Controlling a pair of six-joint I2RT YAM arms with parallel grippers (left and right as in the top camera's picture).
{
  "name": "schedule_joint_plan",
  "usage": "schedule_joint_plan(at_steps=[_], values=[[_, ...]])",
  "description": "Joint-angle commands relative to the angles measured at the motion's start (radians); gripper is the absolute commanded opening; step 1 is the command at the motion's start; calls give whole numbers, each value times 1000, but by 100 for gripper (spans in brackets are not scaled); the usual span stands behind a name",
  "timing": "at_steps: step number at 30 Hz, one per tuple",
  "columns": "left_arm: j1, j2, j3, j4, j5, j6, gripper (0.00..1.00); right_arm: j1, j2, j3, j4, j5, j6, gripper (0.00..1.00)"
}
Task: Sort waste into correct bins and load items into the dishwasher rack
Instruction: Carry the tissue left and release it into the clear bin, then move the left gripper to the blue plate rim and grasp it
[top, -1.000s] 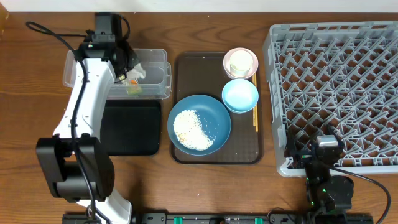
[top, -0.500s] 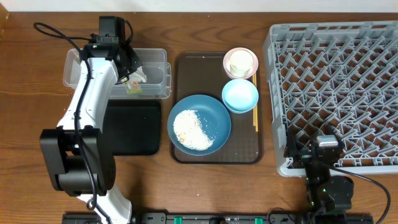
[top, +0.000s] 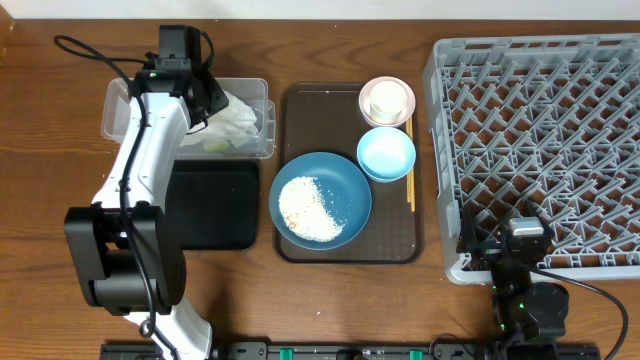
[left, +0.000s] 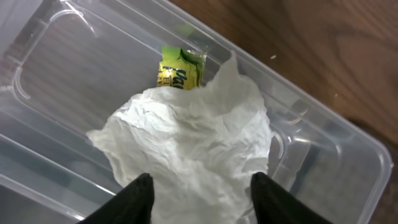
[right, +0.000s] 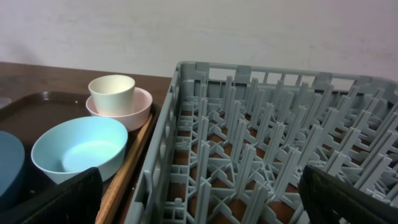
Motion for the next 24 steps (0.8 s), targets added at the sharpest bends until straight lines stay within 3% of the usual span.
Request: schedule_joint_plan(at_steps=[1, 8, 10, 13, 16, 24], values=[[3, -1, 2, 5, -9, 10, 57, -14, -2, -2, -4, -6, -11, 99], [3, -113, 3, -62, 98, 10, 58, -14, -1, -2, -4, -6, -11, 99], [3, -151, 3, -111, 156, 10, 48, -14, -2, -2, -4, -6, -11, 99], [2, -196, 3, -211, 218, 9, 24, -14, -1, -2, -4, -6, -11, 98], [-7, -216, 3, -338, 257, 10, 10, -14, -1, -2, -4, -6, -11, 99], [-99, -215, 0, -541, 258, 124, 6, -14, -1, -2, -4, -6, -11, 99]])
